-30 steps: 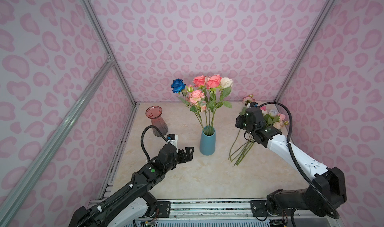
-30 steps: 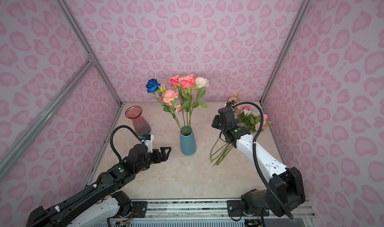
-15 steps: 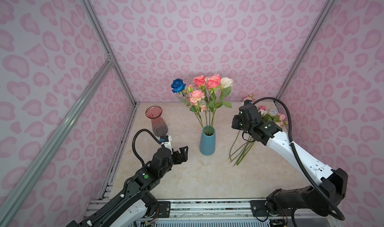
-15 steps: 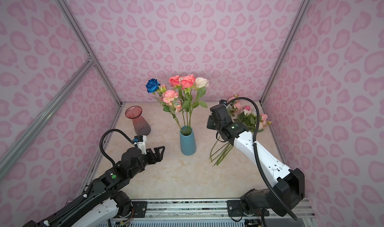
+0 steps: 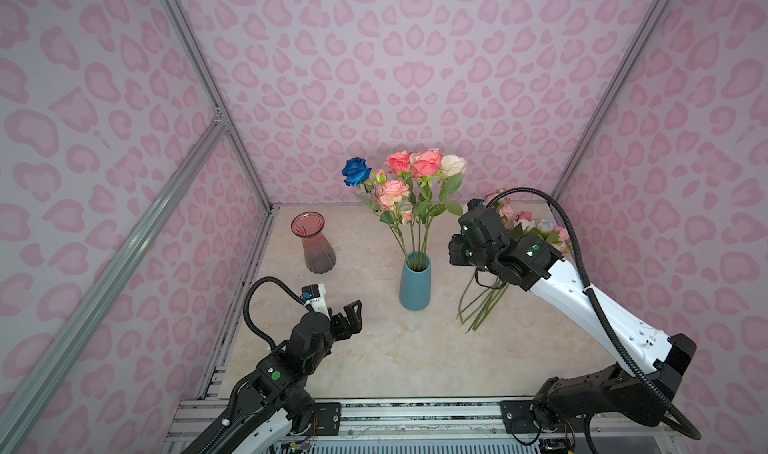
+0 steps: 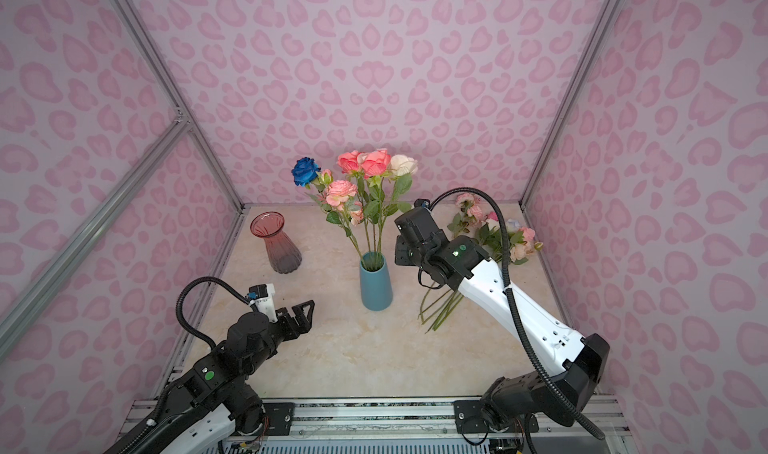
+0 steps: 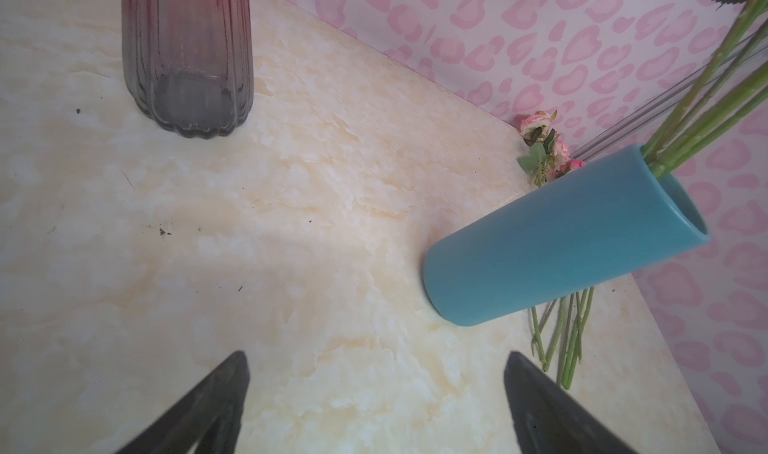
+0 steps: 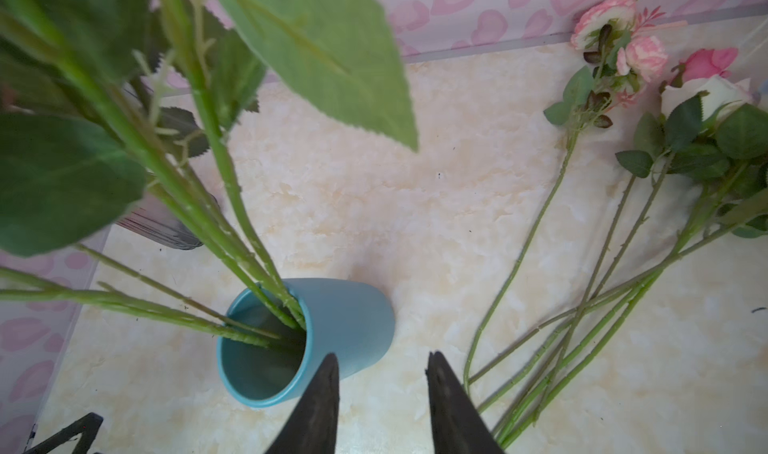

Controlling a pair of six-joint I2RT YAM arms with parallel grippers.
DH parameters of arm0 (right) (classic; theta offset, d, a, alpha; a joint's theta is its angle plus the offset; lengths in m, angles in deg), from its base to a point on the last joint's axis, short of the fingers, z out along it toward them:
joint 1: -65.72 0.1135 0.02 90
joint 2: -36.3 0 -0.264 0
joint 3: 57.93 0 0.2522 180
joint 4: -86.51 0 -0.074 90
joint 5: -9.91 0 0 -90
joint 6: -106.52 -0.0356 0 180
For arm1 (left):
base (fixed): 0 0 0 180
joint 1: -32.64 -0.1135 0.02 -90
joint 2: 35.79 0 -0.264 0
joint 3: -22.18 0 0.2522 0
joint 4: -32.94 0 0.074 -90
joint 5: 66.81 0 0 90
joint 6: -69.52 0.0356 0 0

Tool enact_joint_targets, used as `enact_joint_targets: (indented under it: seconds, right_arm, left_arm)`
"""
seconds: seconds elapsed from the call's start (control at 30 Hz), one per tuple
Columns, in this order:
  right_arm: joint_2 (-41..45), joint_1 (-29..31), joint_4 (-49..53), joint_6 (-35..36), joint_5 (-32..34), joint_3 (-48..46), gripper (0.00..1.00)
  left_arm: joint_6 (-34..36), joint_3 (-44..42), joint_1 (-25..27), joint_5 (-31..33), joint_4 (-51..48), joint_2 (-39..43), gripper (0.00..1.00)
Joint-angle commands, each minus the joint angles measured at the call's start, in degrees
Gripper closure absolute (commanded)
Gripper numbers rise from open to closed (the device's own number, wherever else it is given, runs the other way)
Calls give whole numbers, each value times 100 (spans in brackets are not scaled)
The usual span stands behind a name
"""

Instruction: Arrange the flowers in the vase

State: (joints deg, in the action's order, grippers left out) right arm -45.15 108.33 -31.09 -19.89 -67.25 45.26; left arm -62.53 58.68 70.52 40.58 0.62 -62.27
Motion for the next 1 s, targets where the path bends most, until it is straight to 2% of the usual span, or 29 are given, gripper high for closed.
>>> enact_joint_targets:
  seconds: [0.0, 0.37, 0.63, 0.97]
  right_arm:
    - [-99, 233, 408, -127, 49, 224, 60]
    - [-772, 425, 451, -335, -638, 529, 55]
    - [-1248, 356, 621, -299, -804, 597, 54]
    - [-1596, -20, 463, -196, -1145, 627, 60]
  left_arm:
    - [-112, -30, -6, 183, -180, 169, 3]
    - [-194, -125, -3, 362, -484, 752, 4]
    - [-286, -171, -1, 371, -624, 948, 3]
    - [-161, -68, -1, 397, -574, 823, 3]
